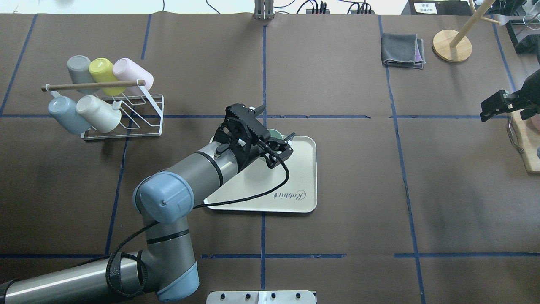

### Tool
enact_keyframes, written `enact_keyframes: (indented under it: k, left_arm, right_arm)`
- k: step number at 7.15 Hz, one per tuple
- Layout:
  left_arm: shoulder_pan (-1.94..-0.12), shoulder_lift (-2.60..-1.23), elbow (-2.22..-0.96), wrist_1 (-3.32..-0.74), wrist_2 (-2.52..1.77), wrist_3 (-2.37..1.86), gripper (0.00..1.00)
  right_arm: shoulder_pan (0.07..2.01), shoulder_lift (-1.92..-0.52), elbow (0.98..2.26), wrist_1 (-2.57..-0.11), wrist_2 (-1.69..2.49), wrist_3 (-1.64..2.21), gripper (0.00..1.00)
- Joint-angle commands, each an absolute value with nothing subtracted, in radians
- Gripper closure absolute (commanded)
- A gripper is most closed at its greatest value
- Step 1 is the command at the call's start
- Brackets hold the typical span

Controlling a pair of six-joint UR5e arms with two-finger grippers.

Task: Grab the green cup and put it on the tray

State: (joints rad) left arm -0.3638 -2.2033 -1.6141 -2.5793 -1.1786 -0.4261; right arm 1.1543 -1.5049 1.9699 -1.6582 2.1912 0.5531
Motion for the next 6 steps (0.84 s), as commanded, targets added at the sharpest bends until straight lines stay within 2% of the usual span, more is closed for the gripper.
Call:
enact_keyframes:
  k: [1,4,6]
  left_arm:
    - [-0.467,-2.204,-1.692,-2.389,-1.283,-0.448,0.00]
    - [-0.758,-2.201,-1.779,-2.093,-1.680,-0.561,0.00]
    - [-1.017,-2.162,-1.807,-1.862,-2.049,-0.562,0.00]
  right_arm:
    - [1.164,-1.505,1.971,-1.658,2.207,0.551,0.00]
    - [1.175,-1.500,1.971,-1.657,2.207,0.548,0.00]
    - [1.187,-1.500,1.974,-1.657,2.227,0.545,0.00]
